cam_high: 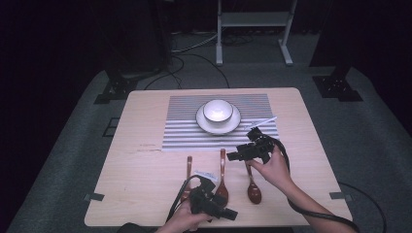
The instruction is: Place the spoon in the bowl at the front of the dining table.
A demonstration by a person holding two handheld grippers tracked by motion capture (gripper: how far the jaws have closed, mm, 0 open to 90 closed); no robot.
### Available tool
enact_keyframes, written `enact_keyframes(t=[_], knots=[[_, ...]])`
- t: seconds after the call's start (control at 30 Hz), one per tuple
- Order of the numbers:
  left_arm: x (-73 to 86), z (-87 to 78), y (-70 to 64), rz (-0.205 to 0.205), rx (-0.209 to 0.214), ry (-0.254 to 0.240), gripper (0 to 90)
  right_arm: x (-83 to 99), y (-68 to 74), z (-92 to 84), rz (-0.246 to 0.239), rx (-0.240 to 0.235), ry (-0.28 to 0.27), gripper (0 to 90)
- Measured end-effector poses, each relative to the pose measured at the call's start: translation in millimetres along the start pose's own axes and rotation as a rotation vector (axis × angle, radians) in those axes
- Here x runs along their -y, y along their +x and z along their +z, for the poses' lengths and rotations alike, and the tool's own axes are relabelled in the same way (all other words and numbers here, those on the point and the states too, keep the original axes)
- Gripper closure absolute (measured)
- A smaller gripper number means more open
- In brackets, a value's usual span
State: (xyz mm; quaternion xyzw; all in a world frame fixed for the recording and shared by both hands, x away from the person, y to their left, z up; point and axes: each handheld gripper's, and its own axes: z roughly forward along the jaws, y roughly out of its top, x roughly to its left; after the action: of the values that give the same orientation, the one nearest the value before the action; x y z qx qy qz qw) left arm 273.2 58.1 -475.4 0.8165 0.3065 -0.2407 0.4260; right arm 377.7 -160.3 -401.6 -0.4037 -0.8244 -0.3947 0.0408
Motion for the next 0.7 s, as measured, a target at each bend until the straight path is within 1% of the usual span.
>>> enact_keyframes(t=[0.03, 0.33, 0.57, 0.7], knots=[[0.0, 0.0, 0.0, 0.000, 0.000, 0.000, 4.7, -2.2, 0.7, 3.9, -0.003, -0.003, 0.005, 34.3], [0.0, -0.1, 0.1, -0.001, 0.001, 0.000, 4.7, -9.0, 4.2, 18.5, -0.012, 0.003, 0.034, 37.2], [0.0, -0.1, 0.2, 0.000, 0.001, 0.001, 4.7, -12.1, 5.1, 26.2, -0.023, 0.010, 0.055, 39.4], [0.0, -0.1, 0.1, -0.001, 0.003, 0.001, 4.8, -15.3, 6.9, 32.2, -0.030, 0.016, 0.068, 42.9]])
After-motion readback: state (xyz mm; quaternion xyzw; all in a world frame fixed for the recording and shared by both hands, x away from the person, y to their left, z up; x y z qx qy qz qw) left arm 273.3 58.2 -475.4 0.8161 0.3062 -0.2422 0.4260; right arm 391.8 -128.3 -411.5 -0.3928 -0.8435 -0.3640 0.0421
